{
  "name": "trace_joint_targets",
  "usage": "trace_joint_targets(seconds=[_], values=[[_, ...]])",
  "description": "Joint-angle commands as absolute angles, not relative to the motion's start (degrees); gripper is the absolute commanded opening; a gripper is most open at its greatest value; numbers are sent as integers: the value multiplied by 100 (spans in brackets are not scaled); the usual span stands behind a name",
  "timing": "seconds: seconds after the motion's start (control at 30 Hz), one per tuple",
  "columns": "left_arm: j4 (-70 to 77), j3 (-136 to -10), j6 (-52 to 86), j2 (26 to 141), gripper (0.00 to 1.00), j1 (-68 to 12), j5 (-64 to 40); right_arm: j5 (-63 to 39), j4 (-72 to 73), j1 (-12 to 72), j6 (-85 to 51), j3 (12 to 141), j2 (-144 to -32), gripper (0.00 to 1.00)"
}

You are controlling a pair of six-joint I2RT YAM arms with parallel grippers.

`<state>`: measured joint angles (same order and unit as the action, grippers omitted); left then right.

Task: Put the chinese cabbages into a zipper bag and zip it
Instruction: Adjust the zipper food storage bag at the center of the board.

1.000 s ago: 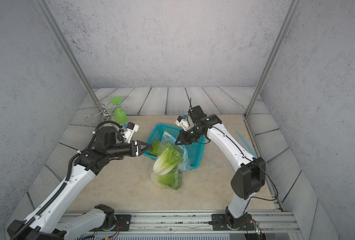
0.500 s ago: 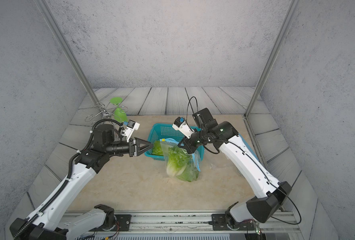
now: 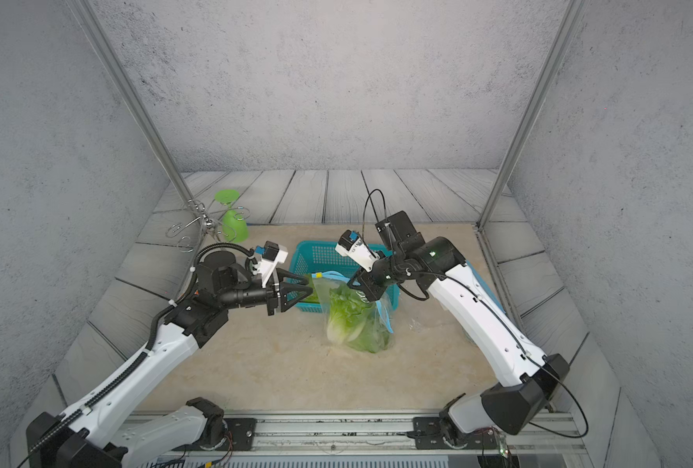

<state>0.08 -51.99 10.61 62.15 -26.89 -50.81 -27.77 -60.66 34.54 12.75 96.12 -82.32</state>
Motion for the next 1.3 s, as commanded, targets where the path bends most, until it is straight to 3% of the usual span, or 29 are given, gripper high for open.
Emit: trace_joint_targets(seconds=[0.0,0.27,0.4,0.67,0.9,1.0,1.13,1.27], values=[[673,-5124,718,6334,41,-2836,-5156,-2953,-5985,3472,1362,9605,-8237,0],[1037,-5061,611,6487,2,-2856,-5077,-2918,-5956,3472,1336,9570,-8231,0],[1003,-5033,703,6521,5,-2856,-4983,-2974,-5951,3472,1336,9604,-8210,0],[614,-5184,489,6590,29,-2725,-4977,-3122,-5979,3472,1345,9590,-8114,0],[1312,-5115,891,6701,33,-2871,-5389,-3147,-5968,3472,1335,9580,-8150,0],[1492,-5115,1005,6725,26,-2900,-5485,-3116,-5975,3472,1343,9583,-8158,0],[985,-5175,659,6639,0,-2868,-5517,-3060,-5988,3472,1345,9563,-8108,0],[582,-5187,408,6516,0,-2848,-5526,-3012,-5942,3472,1289,9533,-8088,0]])
